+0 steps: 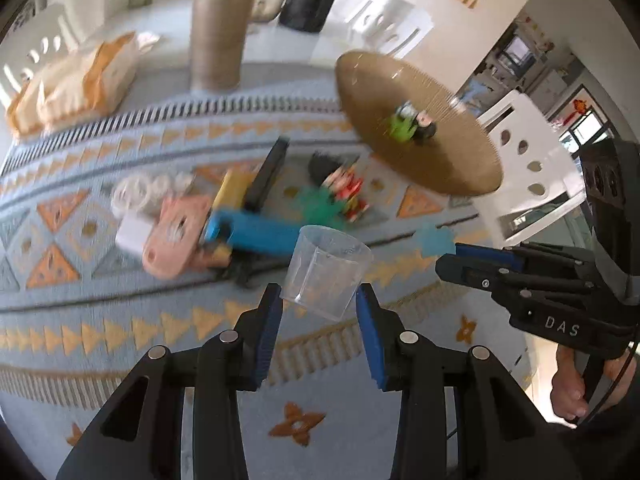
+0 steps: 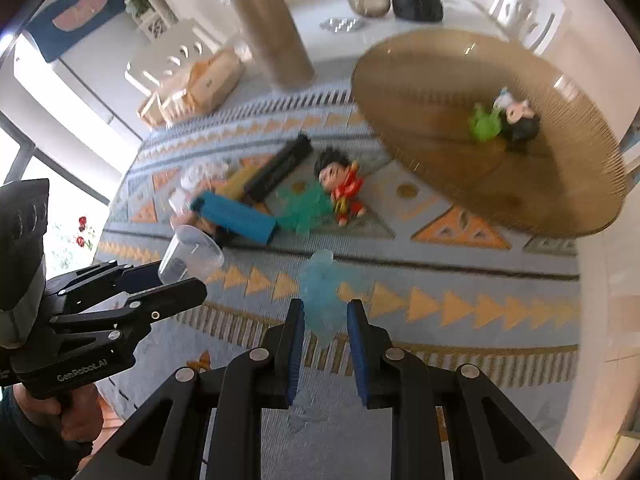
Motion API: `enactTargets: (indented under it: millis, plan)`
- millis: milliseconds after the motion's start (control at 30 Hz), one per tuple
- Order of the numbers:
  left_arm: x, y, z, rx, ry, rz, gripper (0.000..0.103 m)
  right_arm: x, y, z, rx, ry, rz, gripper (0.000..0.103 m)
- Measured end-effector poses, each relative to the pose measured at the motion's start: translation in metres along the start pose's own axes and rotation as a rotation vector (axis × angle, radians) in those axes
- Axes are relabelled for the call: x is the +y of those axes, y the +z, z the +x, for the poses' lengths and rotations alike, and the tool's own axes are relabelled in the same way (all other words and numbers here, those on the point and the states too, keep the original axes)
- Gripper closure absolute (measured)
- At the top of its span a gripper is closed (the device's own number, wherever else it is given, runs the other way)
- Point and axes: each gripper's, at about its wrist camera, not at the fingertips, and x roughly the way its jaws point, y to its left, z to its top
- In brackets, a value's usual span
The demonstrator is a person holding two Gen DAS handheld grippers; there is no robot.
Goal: Organize rigid objects
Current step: 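Grasp the clear plastic cup with the left gripper while the right grasps the teal figure, then drop the cup and teal figure into the brown bowl, opening both grippers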
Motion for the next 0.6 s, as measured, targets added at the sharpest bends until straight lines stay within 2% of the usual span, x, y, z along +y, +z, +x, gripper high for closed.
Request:
enactTargets:
  millis: [133, 200, 333, 467, 600]
  plan:
    - [-0.024, 0.029, -0.013, -0.065, -0.013, 0.060, 0.068, -0.011, 0.014, -0.035, -0.093, -0.012, 0.032, 0.082]
    - [-0.039, 0.046, -0.017, -0.100, -0.032, 0.099, 0.068, -0.020, 0.024, -0.053, -0.147, -0.049, 0.041, 0.082]
    - [-0.061, 0.083, -0.017, -0.142, -0.124, 0.140, 0.068, -0.045, 0.043, -0.076, -0.215, -0.121, 0.089, 0.082]
    - [-0.082, 0.108, -0.003, -0.162, -0.100, 0.201, 0.068, -0.075, 0.054, -0.083, -0.233, -0.175, 0.159, 0.082]
    - [-0.090, 0.116, 0.023, -0.116, -0.096, 0.195, 0.068, -0.093, 0.058, -0.075, -0.194, -0.178, 0.220, 0.082]
